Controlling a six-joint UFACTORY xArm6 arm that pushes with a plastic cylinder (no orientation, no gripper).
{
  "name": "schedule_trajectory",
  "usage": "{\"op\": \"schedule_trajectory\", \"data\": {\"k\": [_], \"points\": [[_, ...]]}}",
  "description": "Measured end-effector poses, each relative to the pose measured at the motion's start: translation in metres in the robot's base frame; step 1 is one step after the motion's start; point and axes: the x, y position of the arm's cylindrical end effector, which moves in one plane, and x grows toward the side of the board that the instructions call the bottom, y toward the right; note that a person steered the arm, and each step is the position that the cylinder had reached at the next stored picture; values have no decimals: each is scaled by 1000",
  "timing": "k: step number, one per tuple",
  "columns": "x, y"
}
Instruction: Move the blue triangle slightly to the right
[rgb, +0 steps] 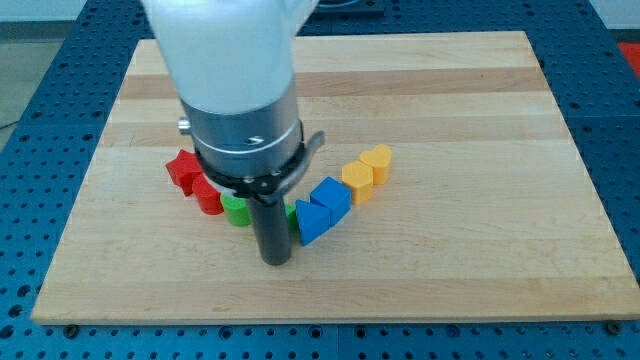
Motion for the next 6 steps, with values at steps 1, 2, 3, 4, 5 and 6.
{"op": "schedule_trajectory", "data": {"k": [1,2,3,4,5,6], "points": [[-10,3],[-24,-9],[-24,-43],[-22,-27],[-22,16],[-24,46]]}}
